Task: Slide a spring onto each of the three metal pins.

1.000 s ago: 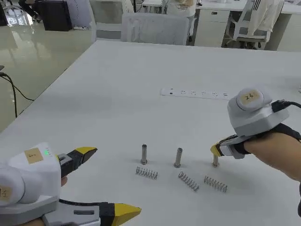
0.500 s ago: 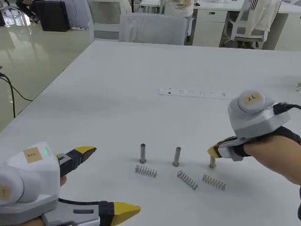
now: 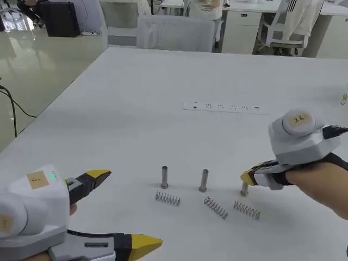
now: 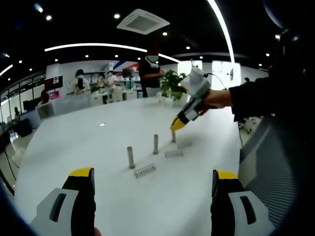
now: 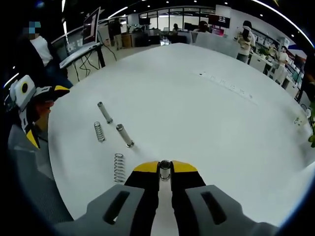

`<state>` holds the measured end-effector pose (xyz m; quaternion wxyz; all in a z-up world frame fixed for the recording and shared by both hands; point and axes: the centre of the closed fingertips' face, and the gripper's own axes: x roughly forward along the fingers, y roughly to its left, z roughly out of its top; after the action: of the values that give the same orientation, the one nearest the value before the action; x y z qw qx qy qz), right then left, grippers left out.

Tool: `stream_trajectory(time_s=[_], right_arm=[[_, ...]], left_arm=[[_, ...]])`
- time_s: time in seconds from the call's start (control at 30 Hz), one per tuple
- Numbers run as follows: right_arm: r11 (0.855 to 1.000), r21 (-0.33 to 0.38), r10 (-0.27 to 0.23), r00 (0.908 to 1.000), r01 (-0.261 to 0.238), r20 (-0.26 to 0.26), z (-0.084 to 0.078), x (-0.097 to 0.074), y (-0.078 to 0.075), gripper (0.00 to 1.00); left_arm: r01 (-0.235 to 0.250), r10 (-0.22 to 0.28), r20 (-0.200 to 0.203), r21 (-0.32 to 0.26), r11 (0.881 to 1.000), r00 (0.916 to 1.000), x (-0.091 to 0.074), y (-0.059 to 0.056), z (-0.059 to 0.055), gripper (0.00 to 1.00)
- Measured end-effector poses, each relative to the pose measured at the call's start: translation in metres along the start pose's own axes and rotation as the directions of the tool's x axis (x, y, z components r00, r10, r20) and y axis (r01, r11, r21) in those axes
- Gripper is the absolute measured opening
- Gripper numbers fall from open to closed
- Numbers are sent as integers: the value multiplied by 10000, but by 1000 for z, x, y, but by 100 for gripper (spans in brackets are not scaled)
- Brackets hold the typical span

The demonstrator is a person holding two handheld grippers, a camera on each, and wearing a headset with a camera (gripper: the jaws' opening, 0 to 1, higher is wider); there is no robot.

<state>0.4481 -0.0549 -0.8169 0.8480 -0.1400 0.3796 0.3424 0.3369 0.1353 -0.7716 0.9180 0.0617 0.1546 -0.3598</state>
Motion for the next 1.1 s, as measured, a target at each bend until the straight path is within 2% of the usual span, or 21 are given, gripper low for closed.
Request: stream_trajectory(time_s=[0.57,0.9,1.1], right_arm=[[9999,-110,-4,10000,4,37,1,-4,-3,9],[9999,-105,-62,9999,63,139,-7,-14,-2,13],[9989,-443,130,9999,-133,-69,-19,-21,4,14]], left_arm=[[60,-60,10,30,10000,10000,0,-3,2,96],[62,-62,49,44,10000,10000,0,-3,3,97],[59,-59,45,37,10000,10000,1,-2,2,97]])
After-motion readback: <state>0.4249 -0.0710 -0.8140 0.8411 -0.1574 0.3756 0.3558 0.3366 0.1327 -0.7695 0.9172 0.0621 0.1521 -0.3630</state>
